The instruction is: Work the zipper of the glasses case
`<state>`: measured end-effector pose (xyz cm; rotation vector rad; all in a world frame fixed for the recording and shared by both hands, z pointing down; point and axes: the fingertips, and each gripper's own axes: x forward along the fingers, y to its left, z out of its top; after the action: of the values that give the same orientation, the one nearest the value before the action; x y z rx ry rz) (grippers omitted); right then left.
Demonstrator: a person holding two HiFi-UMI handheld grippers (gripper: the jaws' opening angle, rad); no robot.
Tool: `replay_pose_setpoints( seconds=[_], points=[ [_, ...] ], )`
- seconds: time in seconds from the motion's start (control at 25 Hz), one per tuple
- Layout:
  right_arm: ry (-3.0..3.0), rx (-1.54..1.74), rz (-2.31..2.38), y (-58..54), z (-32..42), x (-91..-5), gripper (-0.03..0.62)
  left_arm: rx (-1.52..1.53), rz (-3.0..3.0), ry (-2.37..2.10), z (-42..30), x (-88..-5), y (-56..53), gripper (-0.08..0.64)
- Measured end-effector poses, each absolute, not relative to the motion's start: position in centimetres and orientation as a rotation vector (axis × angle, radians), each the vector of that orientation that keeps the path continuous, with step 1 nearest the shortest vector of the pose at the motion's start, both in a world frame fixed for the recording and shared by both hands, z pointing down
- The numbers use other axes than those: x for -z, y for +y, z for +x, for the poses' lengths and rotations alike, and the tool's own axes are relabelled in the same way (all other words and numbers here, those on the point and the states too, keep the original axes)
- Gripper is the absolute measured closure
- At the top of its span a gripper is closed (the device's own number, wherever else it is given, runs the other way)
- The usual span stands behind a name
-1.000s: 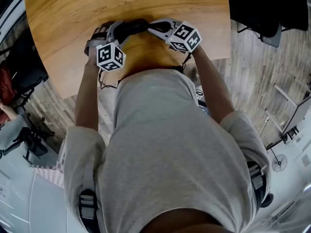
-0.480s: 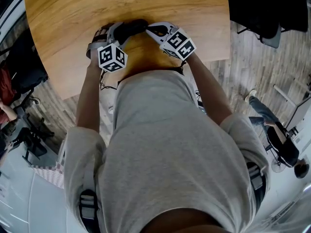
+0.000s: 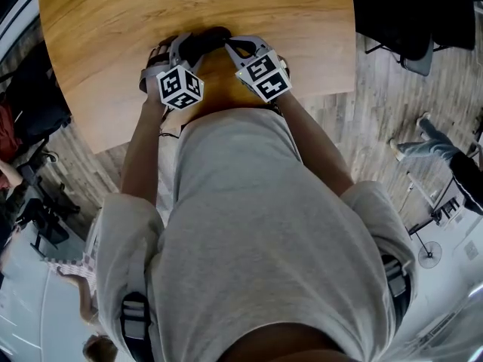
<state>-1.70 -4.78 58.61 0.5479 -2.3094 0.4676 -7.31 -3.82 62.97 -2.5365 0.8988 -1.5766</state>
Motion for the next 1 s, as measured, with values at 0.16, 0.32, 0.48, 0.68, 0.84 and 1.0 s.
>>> replay_pose_setpoints(
  seconds=[0.16, 0.32, 0.48, 0.68, 0.84, 1.0],
  points=[
    [-2.285, -0.451, 0.553, -4.4, -1.9, -58.6, 0.568, 1.608, -2.512, 0.918, -7.1, -63.2, -4.0, 0.281],
    [-2.278, -0.447, 0.561, -4.2, -2.1, -58.4, 0.568, 1.608, -2.512, 0.934, -6.7, -63.2, -4.2, 0.281],
    [-2.265, -0.448, 0.596, -5.0, -1.3, -58.4, 0.568, 1.492, -2.569, 0.967, -5.9, -62.0, -4.3, 0.281],
    [-2.267, -0.477, 0.612, -6.0, -0.7, -58.2, 0.566, 1.352, -2.567, 0.993, -5.3, -59.8, -4.5, 0.281],
    [-2.285, -0.502, 0.573, -5.6, -1.5, -57.8, 0.566, 1.401, -2.579, 1.039, -5.3, -60.3, -4.8, 0.282],
    [-2.29, -0.509, 0.582, -5.6, -2.3, -57.4, 0.566, 1.403, -2.595, 1.09, -5.2, -60.3, -5.3, 0.284]
  ],
)
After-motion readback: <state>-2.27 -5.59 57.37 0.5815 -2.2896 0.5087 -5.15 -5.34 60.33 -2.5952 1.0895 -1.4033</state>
